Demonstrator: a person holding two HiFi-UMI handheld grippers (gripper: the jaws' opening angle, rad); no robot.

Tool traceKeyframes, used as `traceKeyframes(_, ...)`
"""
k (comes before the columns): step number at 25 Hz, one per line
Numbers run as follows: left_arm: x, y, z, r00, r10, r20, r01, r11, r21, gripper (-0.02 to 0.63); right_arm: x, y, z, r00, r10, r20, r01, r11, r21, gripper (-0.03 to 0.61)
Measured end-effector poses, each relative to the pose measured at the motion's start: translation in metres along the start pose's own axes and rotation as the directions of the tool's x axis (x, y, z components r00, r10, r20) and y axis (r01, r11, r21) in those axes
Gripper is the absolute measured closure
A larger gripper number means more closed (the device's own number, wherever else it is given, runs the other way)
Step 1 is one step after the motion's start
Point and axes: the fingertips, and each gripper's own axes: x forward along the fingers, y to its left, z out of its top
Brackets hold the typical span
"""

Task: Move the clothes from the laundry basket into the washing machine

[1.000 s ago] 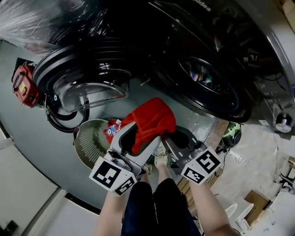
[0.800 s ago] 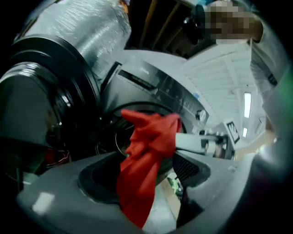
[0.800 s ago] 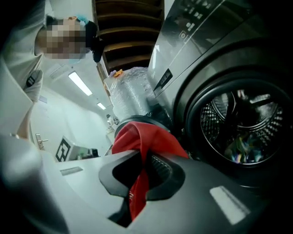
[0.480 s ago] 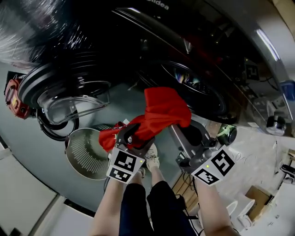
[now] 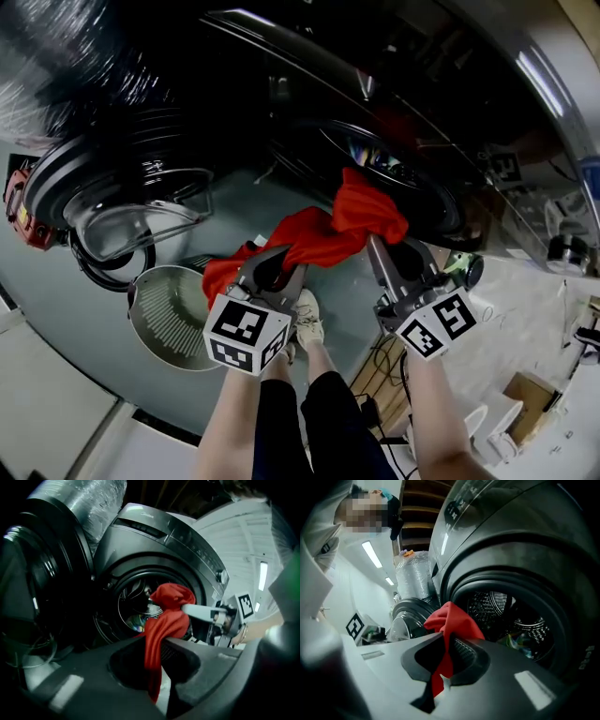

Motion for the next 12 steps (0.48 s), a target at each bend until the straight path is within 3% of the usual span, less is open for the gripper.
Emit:
traceKeyframes(7, 0.016, -0.014, 0.061, 0.985, -0.084, 0.15, 0.091, 0.995, -0.043, 0.557, 0.009, 0.013, -0.019, 0.998, 0.018, -0.055, -0.024, 0.992, -0.122, 0.519)
traceKeyframes(12, 0.029, -0.026, 0.08, 0.972, -0.172, 0.161, 0.173, 0.985, 0.008, 0.557, 0.014, 0.018, -0.022, 0.996, 0.063, -0.055, -0.068, 0.994, -0.085, 0.48)
